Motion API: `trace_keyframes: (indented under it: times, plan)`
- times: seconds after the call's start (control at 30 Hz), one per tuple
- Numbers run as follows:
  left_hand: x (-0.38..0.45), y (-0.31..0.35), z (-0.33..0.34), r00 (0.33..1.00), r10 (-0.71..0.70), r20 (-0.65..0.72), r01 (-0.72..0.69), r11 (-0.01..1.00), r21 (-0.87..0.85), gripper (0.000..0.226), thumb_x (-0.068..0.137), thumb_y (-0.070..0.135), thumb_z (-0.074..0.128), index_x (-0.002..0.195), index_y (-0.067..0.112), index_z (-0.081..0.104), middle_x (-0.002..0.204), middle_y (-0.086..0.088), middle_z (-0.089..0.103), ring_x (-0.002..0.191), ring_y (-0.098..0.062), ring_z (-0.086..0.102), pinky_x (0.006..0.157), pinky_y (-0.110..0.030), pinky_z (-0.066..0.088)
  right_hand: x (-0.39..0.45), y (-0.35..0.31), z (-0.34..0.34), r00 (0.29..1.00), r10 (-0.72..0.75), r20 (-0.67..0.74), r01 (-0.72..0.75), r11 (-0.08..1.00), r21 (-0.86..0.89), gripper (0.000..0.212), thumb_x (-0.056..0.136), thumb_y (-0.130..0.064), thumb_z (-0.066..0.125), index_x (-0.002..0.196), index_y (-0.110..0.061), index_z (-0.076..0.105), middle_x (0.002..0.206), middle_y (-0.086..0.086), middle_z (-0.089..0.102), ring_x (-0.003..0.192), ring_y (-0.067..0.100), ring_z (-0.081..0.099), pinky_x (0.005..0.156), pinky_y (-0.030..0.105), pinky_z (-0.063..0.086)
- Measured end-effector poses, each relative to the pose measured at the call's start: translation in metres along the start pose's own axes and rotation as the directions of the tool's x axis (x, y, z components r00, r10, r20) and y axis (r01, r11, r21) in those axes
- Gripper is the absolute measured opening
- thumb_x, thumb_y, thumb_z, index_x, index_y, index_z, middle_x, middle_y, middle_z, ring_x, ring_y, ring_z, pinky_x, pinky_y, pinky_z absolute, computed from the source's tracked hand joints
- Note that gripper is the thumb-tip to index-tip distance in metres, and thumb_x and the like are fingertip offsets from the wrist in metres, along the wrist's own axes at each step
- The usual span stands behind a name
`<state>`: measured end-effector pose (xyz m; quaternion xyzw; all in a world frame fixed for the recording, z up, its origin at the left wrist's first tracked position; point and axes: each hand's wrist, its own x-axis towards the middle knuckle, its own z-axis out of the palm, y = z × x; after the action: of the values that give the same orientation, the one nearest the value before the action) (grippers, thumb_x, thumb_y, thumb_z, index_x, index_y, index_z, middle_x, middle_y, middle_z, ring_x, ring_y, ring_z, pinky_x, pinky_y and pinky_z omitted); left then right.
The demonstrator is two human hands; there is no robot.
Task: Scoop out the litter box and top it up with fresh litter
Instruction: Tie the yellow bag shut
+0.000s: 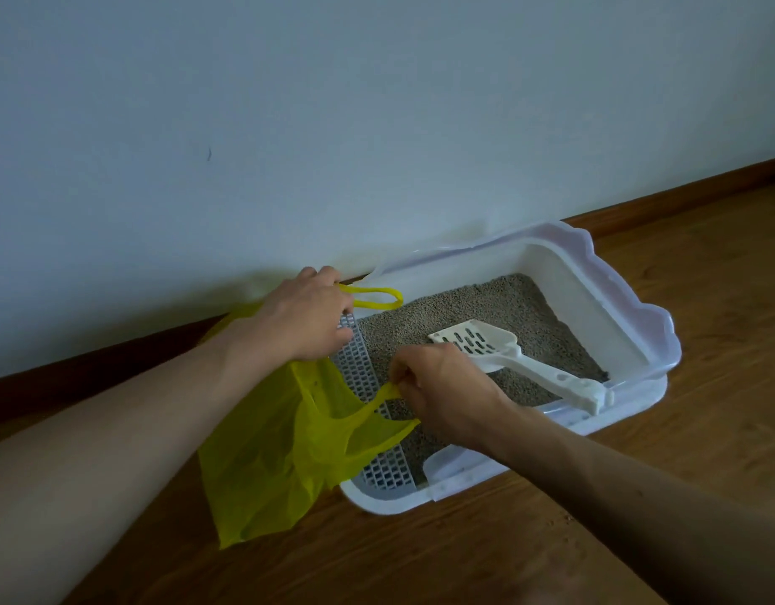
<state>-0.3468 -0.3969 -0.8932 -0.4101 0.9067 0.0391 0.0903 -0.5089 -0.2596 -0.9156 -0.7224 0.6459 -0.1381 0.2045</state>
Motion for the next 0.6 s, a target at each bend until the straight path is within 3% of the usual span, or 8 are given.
trace_keyframes:
  times: [0.2,0.27,0.37,0.5,0.6]
  plan:
    - [-0.013,-0.005,-0.005,0.994,-0.063,-0.087,0.073,0.99,0.119,0.036,0.091,0.045,0.056,0.113,0.017,0.063,0.117,-0.007,0.057,0.11,-0.027,0.052,0.091,-0.042,0.046,-0.006,-0.006,-0.018,0.995,-0.057,0.078,0.069,0.986,-0.149,0.011,0.089,-0.004,0.053,0.086,-0.009,0.061,0.085,0.008,0.059,0.077,0.027,0.057,0.07,0.044,0.05]
    - [-0.028,-0.013,-0.013,0.974,-0.087,-0.208,0.091,0.996,0.009,0.035,0.09,0.041,0.059,0.115,0.019,0.066,0.115,-0.007,0.06,0.11,-0.027,0.052,0.092,-0.043,0.045,-0.01,-0.009,-0.025,0.996,-0.057,0.066,0.066,0.988,-0.139,0.016,0.088,-0.003,0.053,0.09,-0.012,0.066,0.091,0.005,0.058,0.081,0.025,0.058,0.073,0.043,0.051]
    - [-0.058,-0.028,-0.03,0.89,-0.174,-0.421,0.078,0.969,-0.235,0.029,0.085,0.033,0.067,0.108,0.018,0.071,0.102,-0.007,0.067,0.1,-0.03,0.055,0.088,-0.044,0.048,-0.012,-0.014,-0.036,0.997,-0.052,-0.057,0.051,0.998,-0.026,0.014,0.094,-0.01,0.048,0.088,-0.015,0.06,0.09,0.002,0.053,0.078,0.022,0.054,0.071,0.04,0.047]
    - [-0.103,-0.042,-0.057,0.839,-0.3,-0.454,0.088,0.898,-0.431,0.03,0.076,0.037,0.058,0.092,0.019,0.075,0.09,0.001,0.071,0.089,-0.025,0.064,0.083,-0.036,0.048,-0.004,-0.027,-0.057,0.981,-0.046,-0.189,0.074,0.987,0.145,0.02,0.096,-0.009,0.048,0.083,-0.023,0.052,0.079,-0.003,0.052,0.07,0.011,0.045,0.064,0.029,0.029]
    - [-0.145,-0.05,-0.084,0.756,-0.373,-0.538,0.045,0.85,-0.525,0.022,0.081,0.033,0.061,0.093,0.022,0.076,0.092,0.009,0.072,0.083,-0.011,0.066,0.081,-0.029,0.051,0.005,-0.054,-0.074,0.938,-0.097,-0.334,0.168,0.967,0.191,0.018,0.094,-0.005,0.05,0.086,-0.019,0.06,0.065,-0.012,0.056,0.06,0.006,0.048,0.055,0.02,0.032]
